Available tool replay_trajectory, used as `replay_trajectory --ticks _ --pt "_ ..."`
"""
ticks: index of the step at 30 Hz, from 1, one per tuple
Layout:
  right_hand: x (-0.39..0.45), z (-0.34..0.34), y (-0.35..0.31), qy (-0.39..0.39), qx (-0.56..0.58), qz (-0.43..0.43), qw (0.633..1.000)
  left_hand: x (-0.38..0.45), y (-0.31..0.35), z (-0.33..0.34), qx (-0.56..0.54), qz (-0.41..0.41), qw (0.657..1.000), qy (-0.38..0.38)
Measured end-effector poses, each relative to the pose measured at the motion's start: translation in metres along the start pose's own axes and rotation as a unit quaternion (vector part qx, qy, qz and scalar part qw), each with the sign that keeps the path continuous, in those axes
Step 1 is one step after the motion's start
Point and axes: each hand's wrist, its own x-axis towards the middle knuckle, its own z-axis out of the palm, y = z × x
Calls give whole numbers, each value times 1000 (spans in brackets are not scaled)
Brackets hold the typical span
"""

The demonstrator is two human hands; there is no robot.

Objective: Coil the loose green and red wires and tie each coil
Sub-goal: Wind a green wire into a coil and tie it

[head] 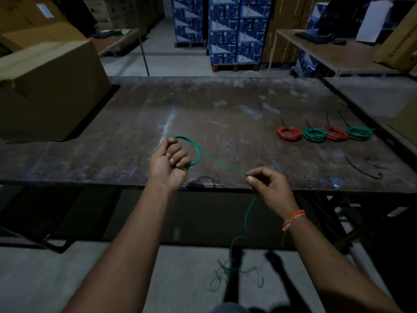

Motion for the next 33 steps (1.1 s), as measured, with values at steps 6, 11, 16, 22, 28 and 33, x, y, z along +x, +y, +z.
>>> replay_trajectory --ticks 6,11,16,22,28,33 --pt "4 11 -52 -57 -185 -223 955 2 -17 13 179 60 979 76" --pt "14 29 -91 -72 -212 -319 921 -7 -41 22 385 75 919 32" --pt "34 32 -109 -61 -239 -324 913 -11 -45 26 474 74 876 -39" --pt "46 12 -108 -117 -244 -255 928 -4 -36 25 450 41 892 -15" --pt "42 0 -86 -71 -135 -176 972 -6 -34 24 484 5 873 -59" --pt "45 1 -90 -49 -162 -211 963 -7 -42 29 492 -30 866 -84"
